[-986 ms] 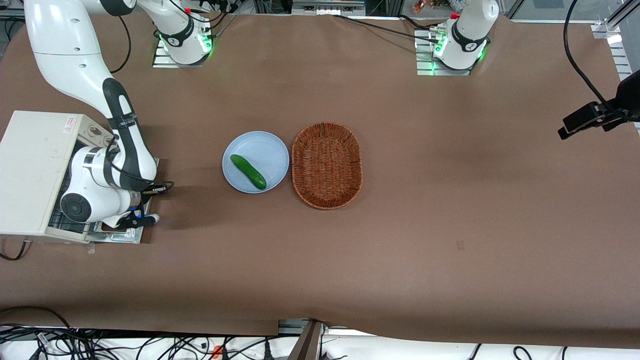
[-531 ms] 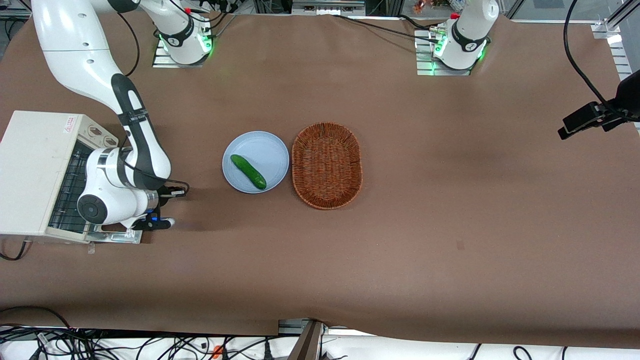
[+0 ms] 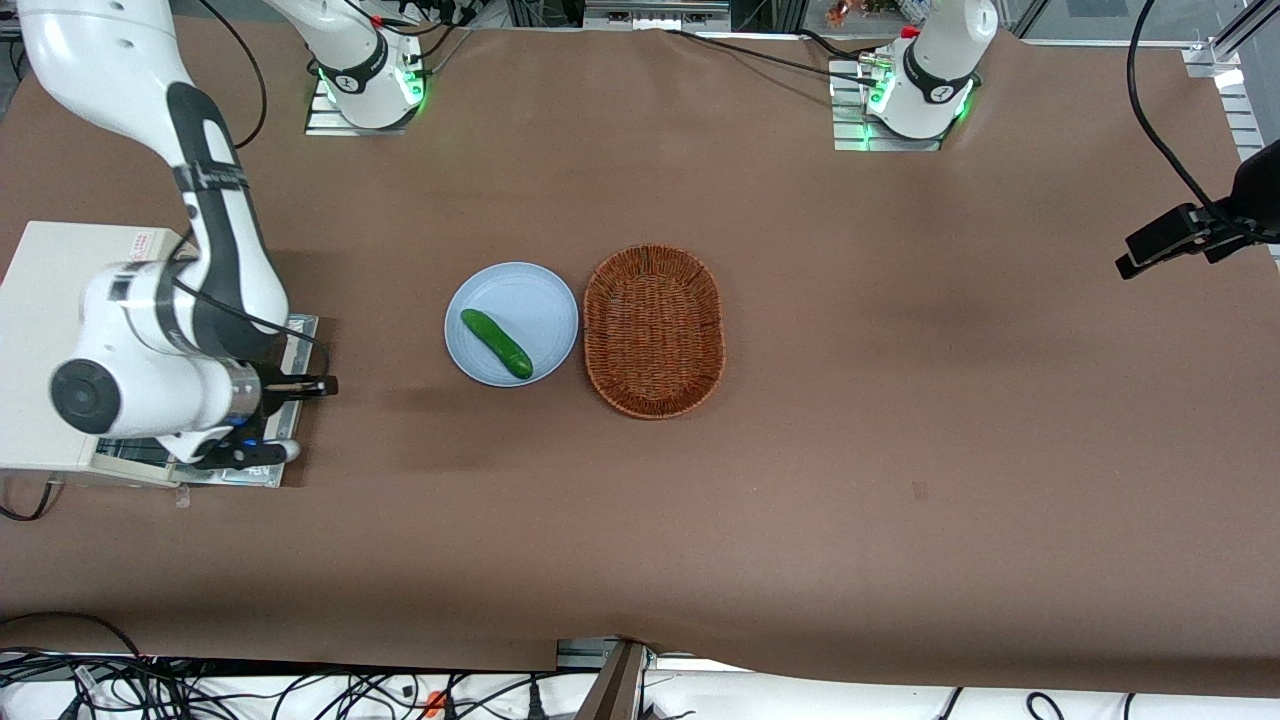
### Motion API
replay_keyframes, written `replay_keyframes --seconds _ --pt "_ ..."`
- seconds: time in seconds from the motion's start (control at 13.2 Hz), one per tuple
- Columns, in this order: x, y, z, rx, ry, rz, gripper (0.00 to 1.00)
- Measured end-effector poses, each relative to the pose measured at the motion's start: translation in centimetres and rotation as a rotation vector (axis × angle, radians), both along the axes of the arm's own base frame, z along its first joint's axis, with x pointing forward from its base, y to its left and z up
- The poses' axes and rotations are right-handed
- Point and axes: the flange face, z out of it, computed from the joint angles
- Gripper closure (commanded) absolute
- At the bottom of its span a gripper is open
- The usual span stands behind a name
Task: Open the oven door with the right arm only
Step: 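Pull the handle outward and down with the right gripper, swinging the door open, then release the handle and lift the right gripper away from the door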
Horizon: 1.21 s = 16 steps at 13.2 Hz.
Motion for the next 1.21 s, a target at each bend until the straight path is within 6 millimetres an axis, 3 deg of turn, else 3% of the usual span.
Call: replay_keyframes --seconds 0.46,0.61,0.99,1.21 --pt "-3.4 -6.6 13.4 0.023 -0.065 0.075 0.0" --pt "-4.9 -7.7 16.8 0.021 -0.081 0.068 0.0" --pt "-8.5 -9.7 22.5 -0.011 -0.074 0.047 0.0" --pt "-10.3 -9.9 24.9 -0.038 -0.064 -0.012 0.0"
